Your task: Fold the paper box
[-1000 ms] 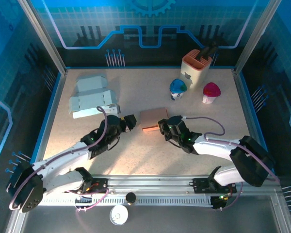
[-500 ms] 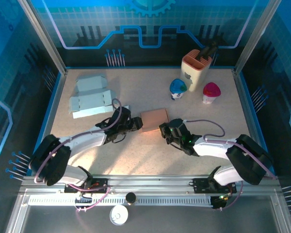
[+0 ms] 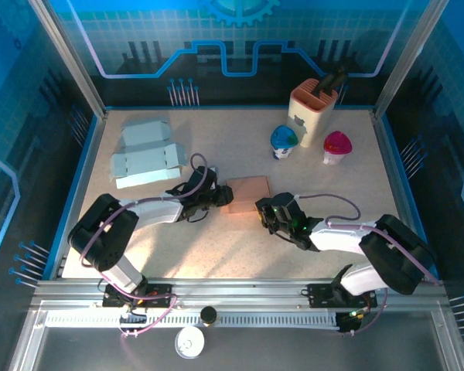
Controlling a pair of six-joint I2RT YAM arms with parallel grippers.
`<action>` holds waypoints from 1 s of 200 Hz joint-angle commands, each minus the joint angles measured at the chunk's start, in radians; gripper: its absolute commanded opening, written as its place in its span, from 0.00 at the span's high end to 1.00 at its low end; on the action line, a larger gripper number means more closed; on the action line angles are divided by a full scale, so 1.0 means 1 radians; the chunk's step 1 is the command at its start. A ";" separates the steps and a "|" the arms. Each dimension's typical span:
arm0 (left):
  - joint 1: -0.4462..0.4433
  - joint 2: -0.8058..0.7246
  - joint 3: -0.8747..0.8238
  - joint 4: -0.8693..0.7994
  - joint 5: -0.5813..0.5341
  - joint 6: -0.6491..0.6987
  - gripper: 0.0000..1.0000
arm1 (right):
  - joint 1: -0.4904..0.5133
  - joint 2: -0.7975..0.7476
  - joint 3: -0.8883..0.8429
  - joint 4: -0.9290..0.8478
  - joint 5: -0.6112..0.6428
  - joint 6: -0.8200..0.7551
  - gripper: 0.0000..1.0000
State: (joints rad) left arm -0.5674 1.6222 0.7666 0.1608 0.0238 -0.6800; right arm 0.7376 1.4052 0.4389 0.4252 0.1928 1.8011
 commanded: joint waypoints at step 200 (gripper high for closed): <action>0.008 0.039 -0.043 0.097 -0.008 0.056 0.75 | -0.567 0.081 0.233 -0.191 -0.754 -1.097 0.37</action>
State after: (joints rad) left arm -0.5667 1.6463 0.7467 0.2451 0.0231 -0.6479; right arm 0.1753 1.4231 0.6273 0.1711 -0.4126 0.8268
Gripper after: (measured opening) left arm 0.257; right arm 0.628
